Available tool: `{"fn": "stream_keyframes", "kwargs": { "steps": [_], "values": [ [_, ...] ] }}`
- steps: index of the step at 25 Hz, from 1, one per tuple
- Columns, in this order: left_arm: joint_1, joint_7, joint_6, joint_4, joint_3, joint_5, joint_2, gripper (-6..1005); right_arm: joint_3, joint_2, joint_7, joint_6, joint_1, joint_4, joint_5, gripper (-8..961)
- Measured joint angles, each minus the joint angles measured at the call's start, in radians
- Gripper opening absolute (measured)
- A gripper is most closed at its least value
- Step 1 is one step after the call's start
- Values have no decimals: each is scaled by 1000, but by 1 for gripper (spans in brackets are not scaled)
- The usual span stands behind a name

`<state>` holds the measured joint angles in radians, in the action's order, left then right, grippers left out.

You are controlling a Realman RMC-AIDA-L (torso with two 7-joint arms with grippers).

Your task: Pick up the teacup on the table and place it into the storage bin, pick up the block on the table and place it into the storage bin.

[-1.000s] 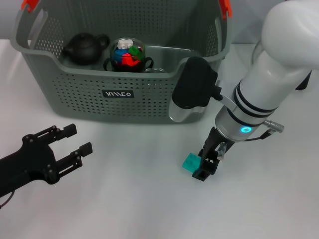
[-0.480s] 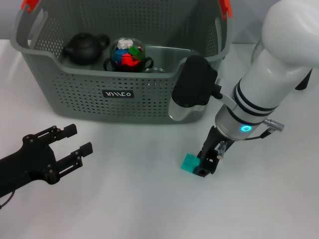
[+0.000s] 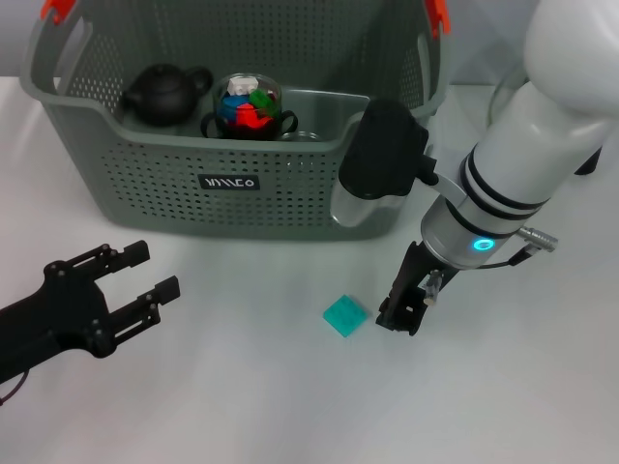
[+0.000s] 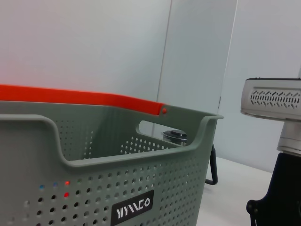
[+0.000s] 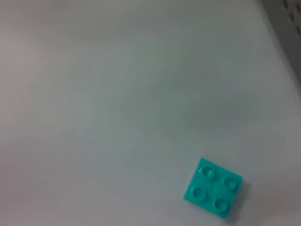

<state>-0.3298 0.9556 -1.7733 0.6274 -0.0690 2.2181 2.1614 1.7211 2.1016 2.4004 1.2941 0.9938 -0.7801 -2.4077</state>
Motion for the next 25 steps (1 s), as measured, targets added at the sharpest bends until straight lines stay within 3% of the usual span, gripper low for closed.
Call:
{"fn": "stream_keyframes", "kwargs": {
  "steps": [9, 20, 25],
  "values": [
    [0, 0, 0, 0, 0, 0, 0, 610, -47, 1, -62, 20, 0, 0, 47, 23],
    [-1, 0, 0, 0, 0, 0, 0, 610, -42, 5, 104, 4, 42, 7, 38, 322],
    [-1, 0, 0, 0, 0, 0, 0, 610, -20, 12, 166, 7, 62, 10, 43, 559]
  ]
}}
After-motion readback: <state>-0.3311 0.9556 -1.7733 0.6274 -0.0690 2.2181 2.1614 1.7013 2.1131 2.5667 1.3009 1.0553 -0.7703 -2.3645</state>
